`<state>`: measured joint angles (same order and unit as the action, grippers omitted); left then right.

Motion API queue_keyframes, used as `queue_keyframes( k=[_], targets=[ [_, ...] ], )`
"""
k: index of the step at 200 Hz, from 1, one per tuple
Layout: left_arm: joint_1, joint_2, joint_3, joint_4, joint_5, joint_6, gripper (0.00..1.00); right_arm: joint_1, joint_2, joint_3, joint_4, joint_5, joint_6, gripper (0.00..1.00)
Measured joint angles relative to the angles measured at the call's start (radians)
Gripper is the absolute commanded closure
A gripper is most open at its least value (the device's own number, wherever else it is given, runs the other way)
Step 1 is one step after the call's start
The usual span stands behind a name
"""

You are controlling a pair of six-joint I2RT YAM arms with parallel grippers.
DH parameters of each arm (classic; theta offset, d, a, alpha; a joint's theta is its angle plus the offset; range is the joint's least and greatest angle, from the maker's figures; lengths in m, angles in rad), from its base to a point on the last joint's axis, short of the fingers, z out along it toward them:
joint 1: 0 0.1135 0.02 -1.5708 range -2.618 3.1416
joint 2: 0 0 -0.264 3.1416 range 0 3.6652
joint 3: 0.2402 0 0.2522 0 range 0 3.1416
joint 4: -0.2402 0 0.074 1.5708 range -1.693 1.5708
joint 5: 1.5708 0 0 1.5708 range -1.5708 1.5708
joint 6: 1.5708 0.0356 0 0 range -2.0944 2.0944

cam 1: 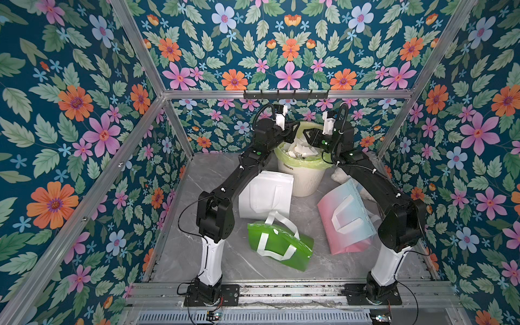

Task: Shred takeout receipts and throw away
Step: Place the takeout receipt in the trash bin, then reset both arms

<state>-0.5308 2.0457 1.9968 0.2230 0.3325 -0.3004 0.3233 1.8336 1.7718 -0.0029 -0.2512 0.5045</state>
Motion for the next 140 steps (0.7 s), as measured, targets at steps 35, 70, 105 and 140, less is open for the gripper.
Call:
queue_keyframes(
  k=[35,70,105,140],
  targets=[
    [0.0,-0.084,-0.046,-0.013,-0.014,0.042,0.57,0.0,-0.08,0.0,-0.02,-0.007,-0.029,0.54],
    [0.0,-0.227,-0.163,-0.021,-0.05,0.099,0.41,0.001,-0.254,-0.09,-0.02,0.006,-0.116,0.43],
    [0.0,-0.43,-0.369,-0.006,-0.138,0.176,0.2,0.001,-0.478,-0.291,0.007,0.14,-0.205,0.34],
    [0.003,-0.642,-0.617,0.054,-0.299,0.24,0.0,0.0,-0.667,-0.469,0.028,0.32,-0.313,0.14]
  ],
)
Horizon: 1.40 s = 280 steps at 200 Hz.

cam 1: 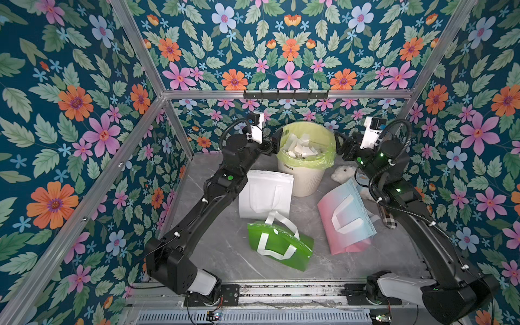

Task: Shred takeout receipts and throw away
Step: Reset both arms

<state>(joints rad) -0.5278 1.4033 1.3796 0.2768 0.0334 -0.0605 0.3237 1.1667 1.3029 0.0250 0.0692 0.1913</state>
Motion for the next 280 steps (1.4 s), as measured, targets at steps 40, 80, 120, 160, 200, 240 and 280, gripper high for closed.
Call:
queue_keyframes(
  k=[40,80,120,160,200,240,280],
  targets=[
    [0.083,-0.15,-0.285,0.092,-0.233,0.039,0.0,-0.11,-0.108,-0.15,0.008,0.13,-0.097,0.09],
    [0.243,-0.211,-0.474,0.119,-0.4,-0.021,0.0,-0.476,-0.114,-0.267,0.012,0.078,0.044,0.07],
    [0.364,-0.219,-0.616,0.157,-0.506,-0.076,0.0,-0.615,-0.071,-0.413,0.079,0.037,0.117,0.03],
    [0.38,-0.185,-0.757,0.201,-0.565,-0.105,0.0,-0.62,-0.067,-0.563,0.155,-0.016,0.098,0.01],
    [0.391,-0.179,-0.946,0.312,-0.607,-0.085,0.0,-0.57,-0.104,-0.737,0.218,-0.006,0.05,0.01],
    [0.401,-0.103,-0.995,0.401,-0.613,-0.047,0.0,-0.467,-0.085,-0.839,0.289,0.037,-0.016,0.01],
    [0.402,-0.058,-1.055,0.496,-0.605,-0.008,0.0,-0.452,-0.041,-0.954,0.394,0.027,-0.016,0.01]
  ],
)
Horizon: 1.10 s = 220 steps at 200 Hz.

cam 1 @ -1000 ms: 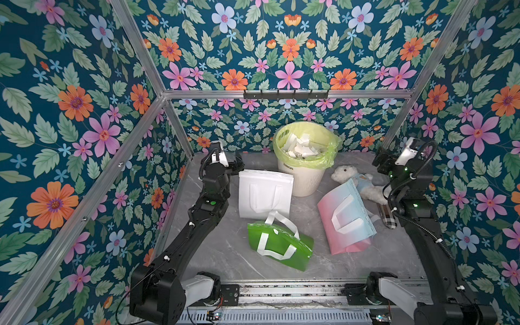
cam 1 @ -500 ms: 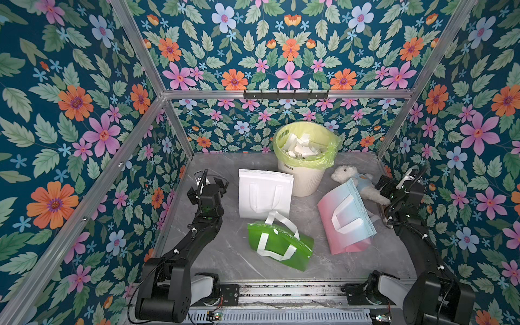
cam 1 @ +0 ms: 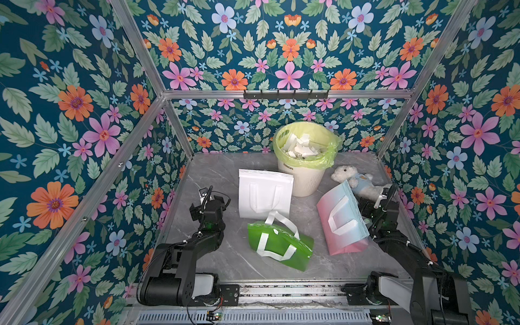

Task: Shred takeout receipts and throw away
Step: Reset both arms

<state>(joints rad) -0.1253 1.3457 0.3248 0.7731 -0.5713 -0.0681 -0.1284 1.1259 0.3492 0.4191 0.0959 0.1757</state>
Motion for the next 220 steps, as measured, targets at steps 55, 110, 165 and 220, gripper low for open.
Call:
queue_keyframes(
  k=[55,110,165,220],
  targets=[
    [0.006,0.085,0.02,0.063,0.062,0.018,0.01,0.013,0.143,-0.015,0.192,-0.057,-0.005,0.01],
    [0.04,0.179,0.01,0.207,0.174,0.033,0.0,0.018,0.248,-0.023,0.315,-0.124,-0.029,0.01],
    [0.069,0.253,-0.039,0.365,0.292,0.036,0.0,0.027,0.318,-0.063,0.438,-0.149,-0.04,0.01],
    [0.077,0.26,-0.044,0.407,0.348,0.041,0.0,0.029,0.32,-0.064,0.475,-0.153,-0.051,0.01]
  ],
)
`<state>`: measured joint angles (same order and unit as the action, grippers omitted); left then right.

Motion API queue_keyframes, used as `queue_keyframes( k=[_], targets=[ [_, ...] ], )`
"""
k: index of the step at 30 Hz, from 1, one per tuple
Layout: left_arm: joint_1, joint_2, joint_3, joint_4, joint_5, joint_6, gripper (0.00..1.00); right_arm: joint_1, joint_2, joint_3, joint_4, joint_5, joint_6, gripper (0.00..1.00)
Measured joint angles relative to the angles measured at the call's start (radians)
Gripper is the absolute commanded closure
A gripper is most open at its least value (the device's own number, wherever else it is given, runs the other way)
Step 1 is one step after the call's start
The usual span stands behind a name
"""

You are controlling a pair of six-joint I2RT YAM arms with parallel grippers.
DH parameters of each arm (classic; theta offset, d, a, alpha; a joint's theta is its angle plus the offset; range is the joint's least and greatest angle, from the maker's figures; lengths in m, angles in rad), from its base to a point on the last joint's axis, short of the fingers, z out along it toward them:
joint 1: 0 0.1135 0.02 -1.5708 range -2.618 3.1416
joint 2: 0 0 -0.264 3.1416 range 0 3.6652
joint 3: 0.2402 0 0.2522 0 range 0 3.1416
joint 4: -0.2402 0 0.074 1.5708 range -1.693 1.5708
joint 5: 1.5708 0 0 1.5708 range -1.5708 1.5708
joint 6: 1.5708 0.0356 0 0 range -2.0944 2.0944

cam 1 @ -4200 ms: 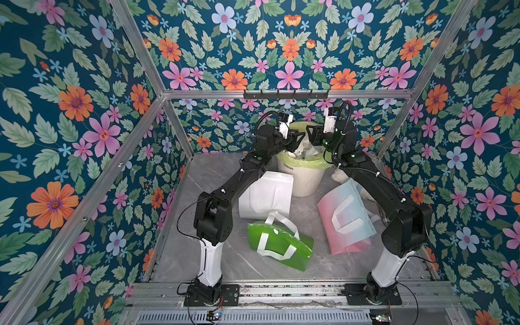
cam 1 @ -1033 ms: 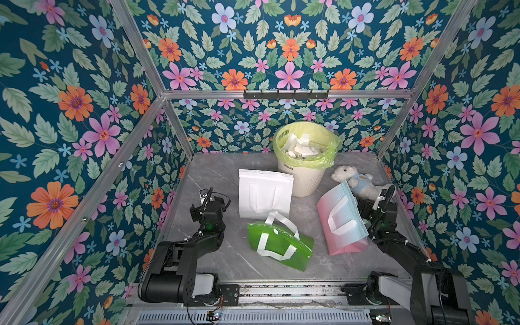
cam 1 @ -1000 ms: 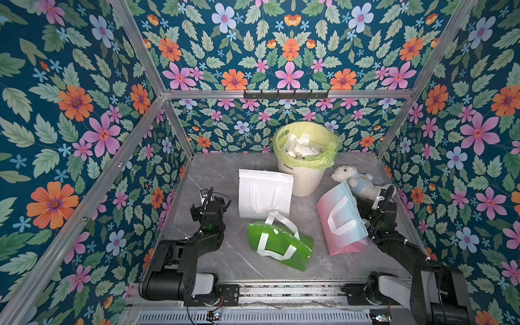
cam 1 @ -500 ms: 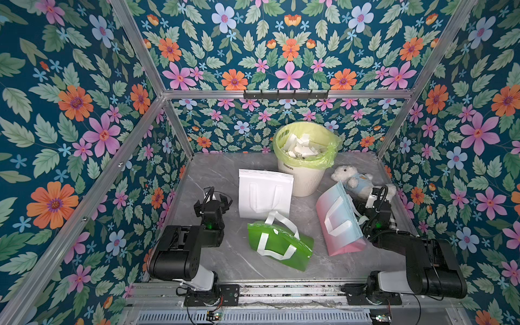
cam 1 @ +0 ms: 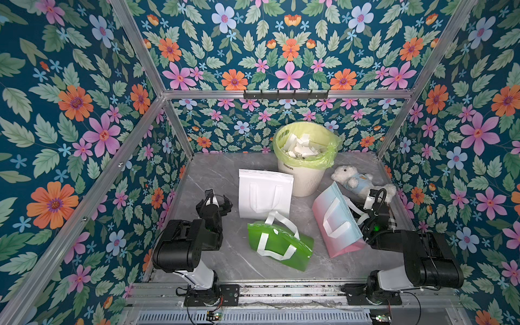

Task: Shred takeout receipts and throw away
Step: Reset both arms

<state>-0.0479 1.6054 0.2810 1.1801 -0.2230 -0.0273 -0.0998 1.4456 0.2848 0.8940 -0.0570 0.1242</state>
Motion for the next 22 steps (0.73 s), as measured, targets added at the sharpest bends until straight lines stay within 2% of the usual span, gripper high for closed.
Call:
queue_keyframes(
  k=[22],
  targets=[
    [0.0,0.0,-0.001,0.001,0.01,0.0,0.0,0.02,0.003,0.023,-0.002,-0.027,-0.026,0.01]
  ],
)
